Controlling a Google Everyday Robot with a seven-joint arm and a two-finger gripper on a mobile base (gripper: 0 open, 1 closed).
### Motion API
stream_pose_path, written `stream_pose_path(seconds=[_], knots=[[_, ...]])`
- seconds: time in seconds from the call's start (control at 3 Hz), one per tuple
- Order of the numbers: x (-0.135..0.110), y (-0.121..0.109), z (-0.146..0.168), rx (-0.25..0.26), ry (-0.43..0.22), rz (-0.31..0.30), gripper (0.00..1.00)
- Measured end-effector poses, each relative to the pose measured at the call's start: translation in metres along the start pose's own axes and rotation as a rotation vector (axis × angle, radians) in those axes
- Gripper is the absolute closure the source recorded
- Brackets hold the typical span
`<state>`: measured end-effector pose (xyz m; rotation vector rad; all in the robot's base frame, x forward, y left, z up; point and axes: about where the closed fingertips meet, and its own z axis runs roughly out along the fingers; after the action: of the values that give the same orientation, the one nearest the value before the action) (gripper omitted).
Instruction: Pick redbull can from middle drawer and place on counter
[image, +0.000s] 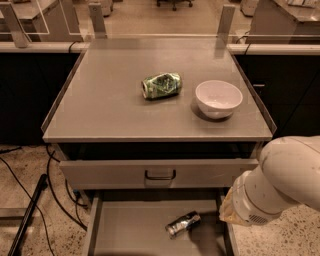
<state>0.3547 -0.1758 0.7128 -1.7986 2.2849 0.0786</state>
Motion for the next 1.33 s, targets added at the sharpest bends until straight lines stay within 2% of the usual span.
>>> stream_pose_path(seconds=[0.67,1.0,1.33], knots=[[0.023,-0.002,0.04,0.028,-0.011,0.03,1.0],[0.036,-0.006,0.073,0.052,-0.101,0.06,1.0],[0.037,-0.009,0.076,0.062,-0.105,0.01,1.0]])
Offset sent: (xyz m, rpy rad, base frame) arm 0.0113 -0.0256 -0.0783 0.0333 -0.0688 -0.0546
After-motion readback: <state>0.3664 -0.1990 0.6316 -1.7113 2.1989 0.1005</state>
